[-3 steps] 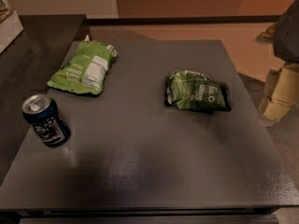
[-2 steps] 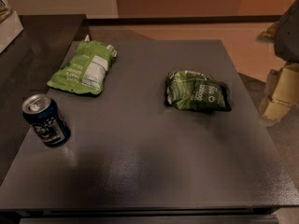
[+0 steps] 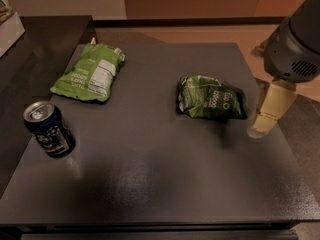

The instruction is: Move green jalapeno chip bag near green rice chip bag

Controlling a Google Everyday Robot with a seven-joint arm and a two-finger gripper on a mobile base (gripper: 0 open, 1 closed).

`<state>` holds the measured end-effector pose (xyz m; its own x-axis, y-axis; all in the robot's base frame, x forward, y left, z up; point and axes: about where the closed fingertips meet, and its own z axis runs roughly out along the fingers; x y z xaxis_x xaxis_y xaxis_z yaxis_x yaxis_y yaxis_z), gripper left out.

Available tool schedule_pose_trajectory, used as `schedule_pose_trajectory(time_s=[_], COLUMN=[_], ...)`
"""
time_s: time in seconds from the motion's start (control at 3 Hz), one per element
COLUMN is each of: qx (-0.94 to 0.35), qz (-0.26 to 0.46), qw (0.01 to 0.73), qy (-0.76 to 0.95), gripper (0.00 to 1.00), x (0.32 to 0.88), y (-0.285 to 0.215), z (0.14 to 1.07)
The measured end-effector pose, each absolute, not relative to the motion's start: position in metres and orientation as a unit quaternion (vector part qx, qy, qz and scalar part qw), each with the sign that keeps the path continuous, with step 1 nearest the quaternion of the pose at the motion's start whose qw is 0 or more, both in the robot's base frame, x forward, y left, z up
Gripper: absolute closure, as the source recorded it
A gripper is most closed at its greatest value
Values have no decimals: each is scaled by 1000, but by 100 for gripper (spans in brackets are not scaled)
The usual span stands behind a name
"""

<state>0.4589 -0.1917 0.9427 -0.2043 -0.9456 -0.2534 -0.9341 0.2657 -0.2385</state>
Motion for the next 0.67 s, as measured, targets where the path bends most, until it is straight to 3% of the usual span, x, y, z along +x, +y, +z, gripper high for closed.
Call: schedule_pose_trajectory(time_s=[0.67], qx=[-599], qz=[21], qw=[174], qy=[781], gripper=[0], x=[514], y=[-173], z=[906])
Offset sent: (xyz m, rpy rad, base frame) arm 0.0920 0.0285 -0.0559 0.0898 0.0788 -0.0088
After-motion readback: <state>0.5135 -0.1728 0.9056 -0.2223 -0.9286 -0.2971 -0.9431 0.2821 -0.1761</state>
